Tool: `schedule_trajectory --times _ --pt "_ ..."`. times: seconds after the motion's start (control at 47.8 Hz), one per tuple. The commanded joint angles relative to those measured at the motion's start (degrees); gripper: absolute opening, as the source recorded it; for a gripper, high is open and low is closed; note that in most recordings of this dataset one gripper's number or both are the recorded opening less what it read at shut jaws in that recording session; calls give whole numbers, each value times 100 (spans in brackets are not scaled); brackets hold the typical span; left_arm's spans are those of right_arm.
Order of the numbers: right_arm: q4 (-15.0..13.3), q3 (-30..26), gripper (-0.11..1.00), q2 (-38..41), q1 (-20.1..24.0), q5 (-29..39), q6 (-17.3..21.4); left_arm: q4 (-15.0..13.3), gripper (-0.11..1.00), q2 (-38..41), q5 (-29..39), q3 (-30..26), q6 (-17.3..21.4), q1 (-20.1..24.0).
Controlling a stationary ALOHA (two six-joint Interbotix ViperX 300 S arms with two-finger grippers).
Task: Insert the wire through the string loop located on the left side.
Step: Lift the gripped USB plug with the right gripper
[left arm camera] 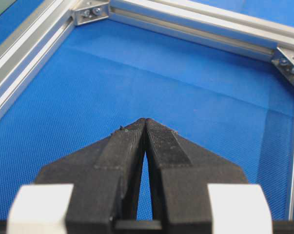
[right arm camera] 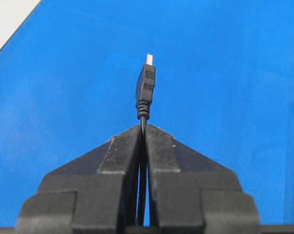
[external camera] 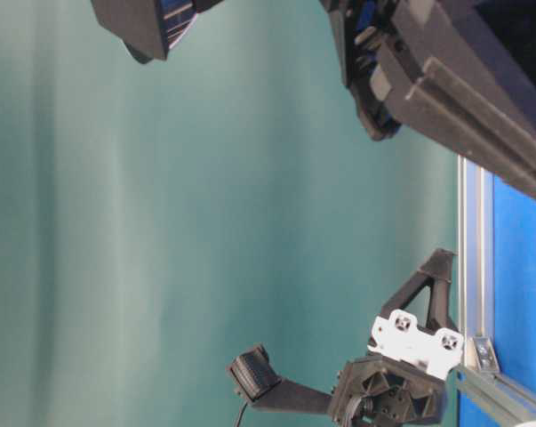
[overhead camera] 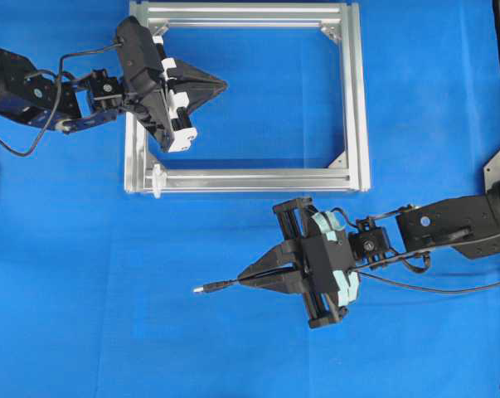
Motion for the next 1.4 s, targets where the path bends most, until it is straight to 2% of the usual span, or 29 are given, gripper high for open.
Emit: schedule_trajectory --times 0.0,1.067,1.381 --pt "-9 -62 0 -167 0 -26 0 18 0 -193 -18 -35 -9 0" --pt "-9 -62 0 -167 -9 -26 0 18 0 -193 18 -35 -18 0" --pt "-9 -35 0 -167 -202 -26 0 18 0 -193 18 -35 -9 0"
